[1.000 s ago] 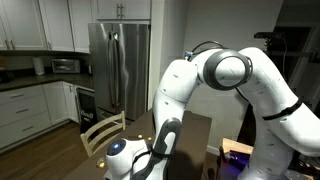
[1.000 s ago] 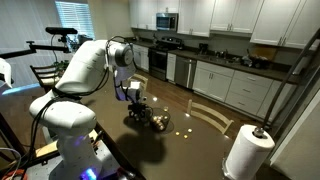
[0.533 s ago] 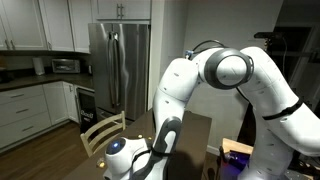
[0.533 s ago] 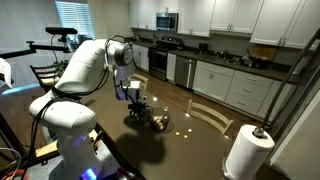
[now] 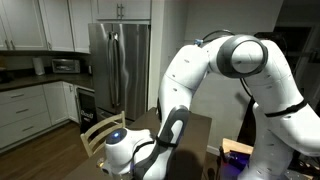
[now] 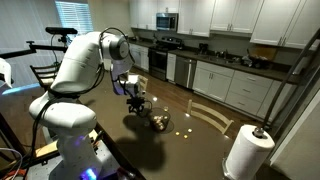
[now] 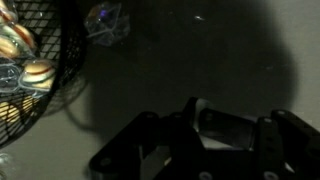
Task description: Put the plastic wrapper in the basket then put 3 the yellow objects in the basket, then put a plastic wrapper in the basket
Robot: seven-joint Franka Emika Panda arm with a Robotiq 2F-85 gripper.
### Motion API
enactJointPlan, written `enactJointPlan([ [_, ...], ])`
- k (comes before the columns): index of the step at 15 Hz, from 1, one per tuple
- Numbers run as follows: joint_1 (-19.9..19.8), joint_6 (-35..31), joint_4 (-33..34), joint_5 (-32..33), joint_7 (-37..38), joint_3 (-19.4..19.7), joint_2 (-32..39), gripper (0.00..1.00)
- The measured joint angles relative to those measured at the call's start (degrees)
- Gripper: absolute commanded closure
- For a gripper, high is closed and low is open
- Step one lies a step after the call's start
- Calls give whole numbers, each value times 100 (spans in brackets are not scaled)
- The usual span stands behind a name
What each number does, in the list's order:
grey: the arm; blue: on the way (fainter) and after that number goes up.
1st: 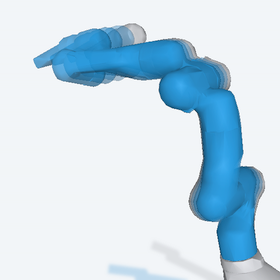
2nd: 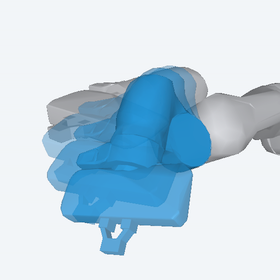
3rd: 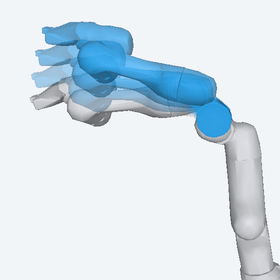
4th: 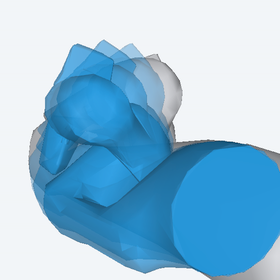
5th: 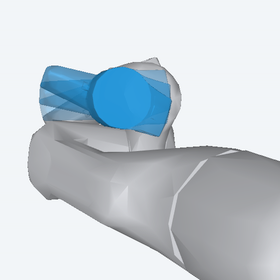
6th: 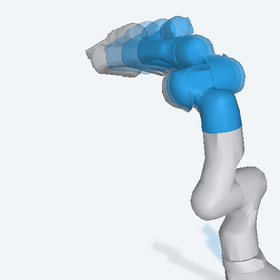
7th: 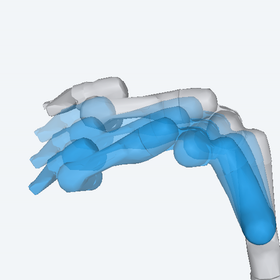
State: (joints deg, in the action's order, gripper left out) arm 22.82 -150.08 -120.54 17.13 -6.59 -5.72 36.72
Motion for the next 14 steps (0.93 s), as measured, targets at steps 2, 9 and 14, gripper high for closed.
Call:
enactJointPlan([
  [2,-16,-1,-100,0,13,-11,-227,96],
  [9,-669,-3,-174,-133,6,-58,-1116,96],
  [14,-1133,94,-173,-423,83,6,-1610,97],
])
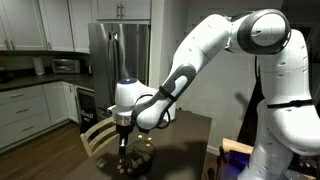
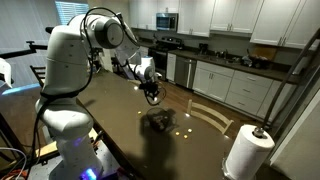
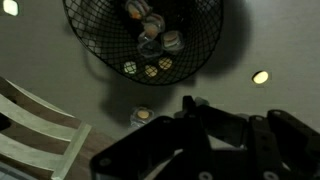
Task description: Put the plastic wrapper in the basket then put 3 the yellow objects in the basket, then put a plastic wrapper in the basket
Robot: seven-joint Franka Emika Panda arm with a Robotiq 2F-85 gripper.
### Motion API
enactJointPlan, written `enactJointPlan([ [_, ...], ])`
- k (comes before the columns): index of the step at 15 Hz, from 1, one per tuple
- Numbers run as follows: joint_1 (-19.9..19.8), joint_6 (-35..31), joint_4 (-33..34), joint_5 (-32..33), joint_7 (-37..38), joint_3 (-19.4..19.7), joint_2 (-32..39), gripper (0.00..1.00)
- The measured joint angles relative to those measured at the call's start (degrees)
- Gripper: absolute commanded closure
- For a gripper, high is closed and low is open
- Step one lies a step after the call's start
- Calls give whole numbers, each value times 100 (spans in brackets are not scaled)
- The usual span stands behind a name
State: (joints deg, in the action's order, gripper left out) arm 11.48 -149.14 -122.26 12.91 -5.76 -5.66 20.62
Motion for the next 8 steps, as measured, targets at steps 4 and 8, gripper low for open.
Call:
enactJointPlan([
  [4,-94,500,1,-277,125,9,-145,97],
  [8,4,673,-170,-313,653,-1,-87,97],
])
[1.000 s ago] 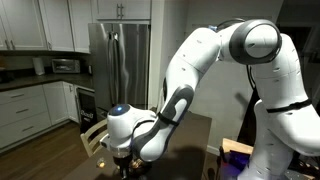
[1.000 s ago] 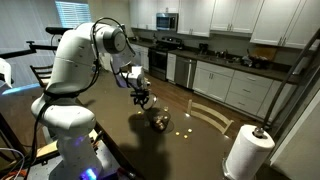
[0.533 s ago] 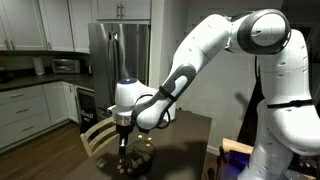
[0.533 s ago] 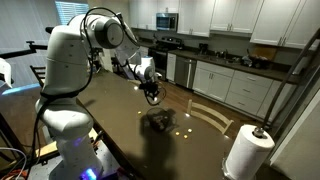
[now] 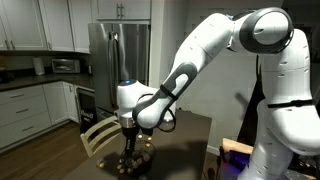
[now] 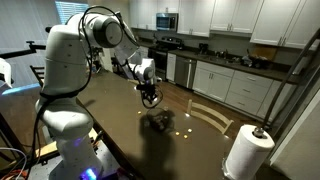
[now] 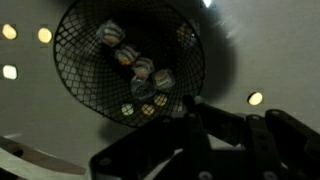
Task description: Put the plastic wrapper in the basket then put 3 the yellow objects in the basket, then put a plastic wrapper in the basket
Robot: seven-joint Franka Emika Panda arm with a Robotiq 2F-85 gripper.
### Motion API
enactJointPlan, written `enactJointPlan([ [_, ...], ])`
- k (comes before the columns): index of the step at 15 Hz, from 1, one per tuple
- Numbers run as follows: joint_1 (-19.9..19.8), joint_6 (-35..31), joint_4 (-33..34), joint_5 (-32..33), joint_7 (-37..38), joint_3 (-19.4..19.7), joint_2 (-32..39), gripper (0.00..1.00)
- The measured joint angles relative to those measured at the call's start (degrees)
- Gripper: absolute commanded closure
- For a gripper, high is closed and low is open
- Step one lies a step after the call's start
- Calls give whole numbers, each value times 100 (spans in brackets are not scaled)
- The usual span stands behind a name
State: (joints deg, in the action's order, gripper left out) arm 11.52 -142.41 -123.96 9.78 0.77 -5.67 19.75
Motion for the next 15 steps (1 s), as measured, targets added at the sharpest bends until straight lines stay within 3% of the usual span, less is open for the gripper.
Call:
enactJointPlan([
  [2,98,-3,-115,25,395,14,70,97],
  [3,140,-3,-132,58,577,47,94,71],
  [5,219,-4,-134,219,951,148,112,64],
  [10,388,-5,-134,657,1708,394,112,33],
  [15,446,-28,-134,711,1811,395,111,2],
])
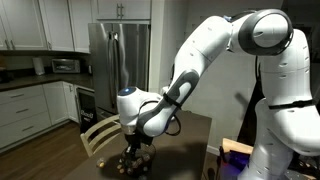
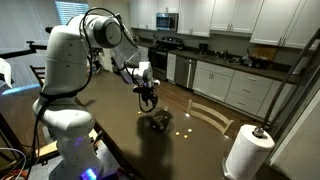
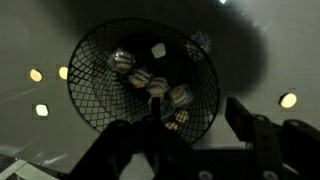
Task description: Put the plastic wrapper in the basket then put 3 the yellow objects in the basket, then put a plastic wrapper in the basket
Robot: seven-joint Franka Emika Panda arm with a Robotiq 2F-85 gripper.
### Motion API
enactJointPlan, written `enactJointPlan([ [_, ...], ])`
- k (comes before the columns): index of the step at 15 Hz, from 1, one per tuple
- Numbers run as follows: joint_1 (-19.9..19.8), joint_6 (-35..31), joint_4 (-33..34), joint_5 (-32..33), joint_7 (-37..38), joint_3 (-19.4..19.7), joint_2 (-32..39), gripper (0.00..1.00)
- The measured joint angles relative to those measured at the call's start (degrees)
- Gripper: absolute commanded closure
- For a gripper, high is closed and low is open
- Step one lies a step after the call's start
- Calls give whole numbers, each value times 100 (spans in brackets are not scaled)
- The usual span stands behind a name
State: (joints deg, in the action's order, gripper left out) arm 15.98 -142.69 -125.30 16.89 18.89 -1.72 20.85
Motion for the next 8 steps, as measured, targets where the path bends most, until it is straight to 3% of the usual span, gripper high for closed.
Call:
enactJointPlan([
  [4,9,-112,-7,0,-194,-213,-17,0],
  [8,0,-327,-25,-73,-868,-541,-12,0],
])
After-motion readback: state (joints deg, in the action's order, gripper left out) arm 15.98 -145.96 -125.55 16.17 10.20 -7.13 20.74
